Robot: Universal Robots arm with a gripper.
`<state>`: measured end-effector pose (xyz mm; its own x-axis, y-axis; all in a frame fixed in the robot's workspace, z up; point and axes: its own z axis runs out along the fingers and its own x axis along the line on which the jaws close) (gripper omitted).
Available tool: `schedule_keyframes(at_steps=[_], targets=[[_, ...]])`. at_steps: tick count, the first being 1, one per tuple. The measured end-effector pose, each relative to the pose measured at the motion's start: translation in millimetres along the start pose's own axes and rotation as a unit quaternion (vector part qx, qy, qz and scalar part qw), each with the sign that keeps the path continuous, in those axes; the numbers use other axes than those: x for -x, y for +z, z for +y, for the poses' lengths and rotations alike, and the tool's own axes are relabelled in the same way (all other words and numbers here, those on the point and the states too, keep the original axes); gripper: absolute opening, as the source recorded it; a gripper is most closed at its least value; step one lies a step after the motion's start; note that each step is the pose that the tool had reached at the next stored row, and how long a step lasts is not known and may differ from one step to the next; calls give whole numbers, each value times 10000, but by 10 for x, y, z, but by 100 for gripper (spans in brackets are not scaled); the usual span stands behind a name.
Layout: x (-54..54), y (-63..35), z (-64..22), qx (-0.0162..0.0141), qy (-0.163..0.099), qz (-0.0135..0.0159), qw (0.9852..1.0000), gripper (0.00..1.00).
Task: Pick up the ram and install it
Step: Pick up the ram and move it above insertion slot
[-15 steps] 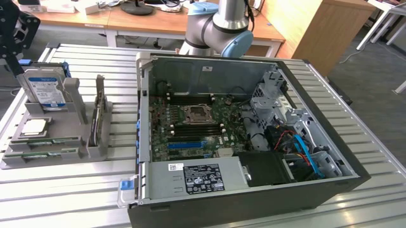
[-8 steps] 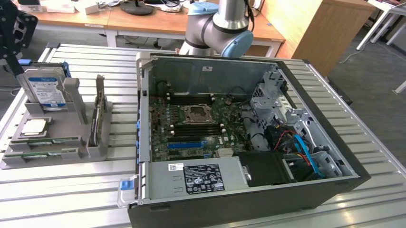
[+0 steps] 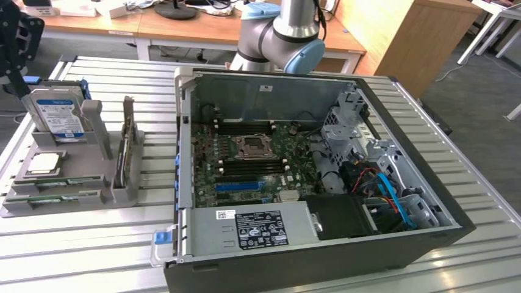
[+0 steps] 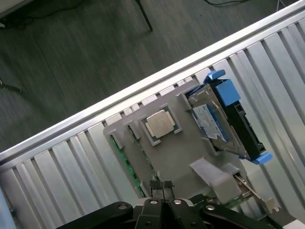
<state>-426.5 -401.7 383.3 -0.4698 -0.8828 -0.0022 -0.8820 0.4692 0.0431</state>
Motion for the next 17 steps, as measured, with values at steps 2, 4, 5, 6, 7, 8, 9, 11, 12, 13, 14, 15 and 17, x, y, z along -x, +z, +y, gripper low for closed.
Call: schedule_keyframes(at_steps=[2,4,5,6,7,8,9,11,12,13,14,15,17], targets=[[0,0,0,0,-166,7,9999,11],[0,0,0,1,-339,15,9994,11],[0,1,0,1,-432,19,9991,11],[0,1,0,1,-521,23,9986,11],[0,2,0,2,-611,27,9981,11],[0,2,0,2,-700,30,9975,11],[0,2,0,2,-790,34,9969,11],[0,2,0,2,-965,42,9953,11],[0,3,0,2,-1046,46,9945,11],[0,3,0,2,-1134,50,9935,11],[0,3,0,2,-1216,55,9926,11],[0,3,0,1,-1300,59,9915,11],[0,4,0,1,-1469,68,9891,11]])
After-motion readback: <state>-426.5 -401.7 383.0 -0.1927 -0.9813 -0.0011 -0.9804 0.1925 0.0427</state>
